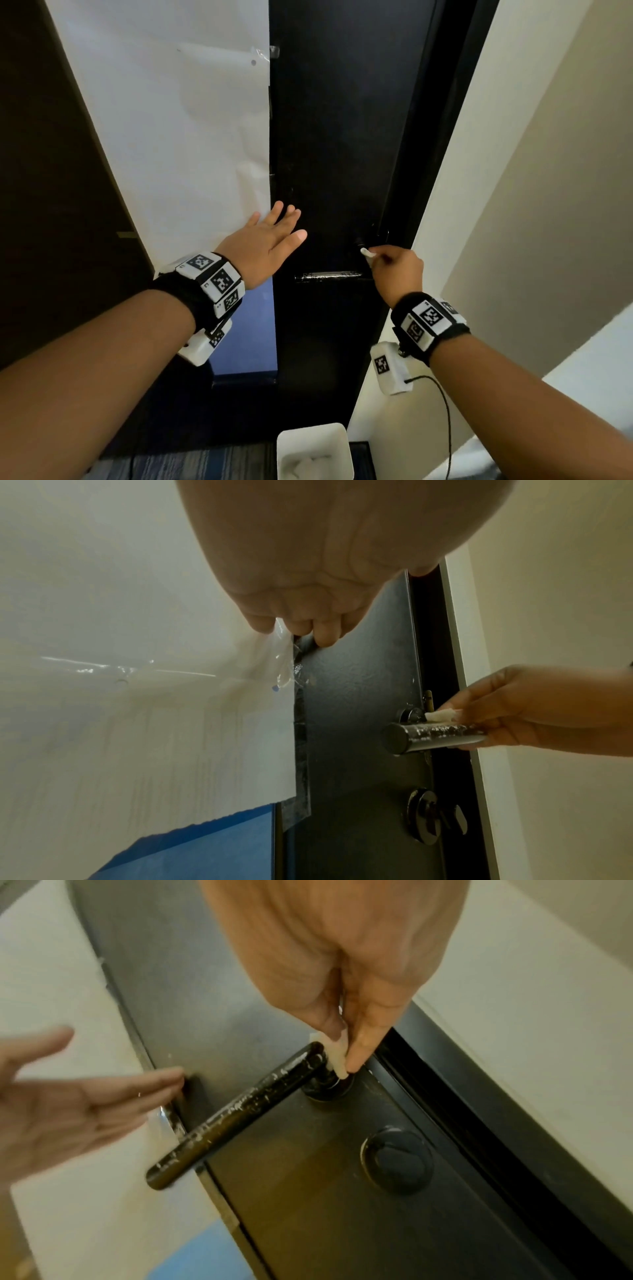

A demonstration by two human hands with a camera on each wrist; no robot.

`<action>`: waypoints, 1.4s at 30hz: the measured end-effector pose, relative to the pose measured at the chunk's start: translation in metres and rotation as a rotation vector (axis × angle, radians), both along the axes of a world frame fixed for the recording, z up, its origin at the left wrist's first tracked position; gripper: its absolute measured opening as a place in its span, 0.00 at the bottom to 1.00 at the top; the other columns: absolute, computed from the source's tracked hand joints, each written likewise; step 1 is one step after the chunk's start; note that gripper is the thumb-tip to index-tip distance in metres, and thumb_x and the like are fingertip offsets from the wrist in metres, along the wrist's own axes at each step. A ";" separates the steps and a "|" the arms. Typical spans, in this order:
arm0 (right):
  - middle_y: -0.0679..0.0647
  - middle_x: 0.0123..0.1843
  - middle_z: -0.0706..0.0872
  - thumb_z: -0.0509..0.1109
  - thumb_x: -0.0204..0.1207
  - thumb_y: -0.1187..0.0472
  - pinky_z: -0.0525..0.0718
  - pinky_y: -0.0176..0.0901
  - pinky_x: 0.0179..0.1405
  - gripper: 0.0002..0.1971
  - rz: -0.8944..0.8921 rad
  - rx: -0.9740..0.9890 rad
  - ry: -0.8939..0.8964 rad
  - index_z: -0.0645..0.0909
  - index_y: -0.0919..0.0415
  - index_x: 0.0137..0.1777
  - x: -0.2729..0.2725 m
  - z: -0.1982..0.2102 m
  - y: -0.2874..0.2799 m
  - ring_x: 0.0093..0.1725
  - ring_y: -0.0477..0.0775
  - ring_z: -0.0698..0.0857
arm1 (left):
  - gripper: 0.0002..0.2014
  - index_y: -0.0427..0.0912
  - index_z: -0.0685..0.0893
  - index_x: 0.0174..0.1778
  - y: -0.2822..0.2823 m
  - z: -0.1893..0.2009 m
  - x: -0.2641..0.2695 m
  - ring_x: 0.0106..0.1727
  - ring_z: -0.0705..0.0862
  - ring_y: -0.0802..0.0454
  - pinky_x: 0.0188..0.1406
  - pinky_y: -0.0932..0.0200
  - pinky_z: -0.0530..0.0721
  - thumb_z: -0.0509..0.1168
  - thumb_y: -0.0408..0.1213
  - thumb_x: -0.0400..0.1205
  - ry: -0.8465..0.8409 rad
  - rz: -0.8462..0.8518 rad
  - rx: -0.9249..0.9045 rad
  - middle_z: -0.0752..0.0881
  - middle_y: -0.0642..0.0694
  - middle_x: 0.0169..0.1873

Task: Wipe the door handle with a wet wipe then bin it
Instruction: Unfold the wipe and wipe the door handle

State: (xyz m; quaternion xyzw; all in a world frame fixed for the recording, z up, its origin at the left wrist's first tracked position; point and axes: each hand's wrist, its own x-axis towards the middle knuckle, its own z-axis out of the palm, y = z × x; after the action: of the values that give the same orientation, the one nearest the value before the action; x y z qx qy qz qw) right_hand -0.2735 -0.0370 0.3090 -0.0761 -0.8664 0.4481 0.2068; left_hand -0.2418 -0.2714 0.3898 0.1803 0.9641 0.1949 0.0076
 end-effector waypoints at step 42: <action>0.51 0.40 0.90 0.69 0.78 0.64 0.83 0.30 0.40 0.04 0.004 -0.408 -0.015 0.86 0.59 0.47 0.059 -0.028 -0.121 0.40 0.46 0.88 | 0.30 0.49 0.46 0.83 0.003 -0.005 -0.002 0.75 0.35 0.66 0.78 0.57 0.36 0.37 0.56 0.85 0.027 0.010 -0.051 0.45 0.51 0.84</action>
State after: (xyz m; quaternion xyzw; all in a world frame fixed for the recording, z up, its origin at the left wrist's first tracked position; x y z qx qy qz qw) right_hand -0.2142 -0.1578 0.2806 -0.1181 -0.7593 0.6142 0.1798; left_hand -0.2438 -0.2685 0.3843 0.1777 0.9697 0.1677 -0.0021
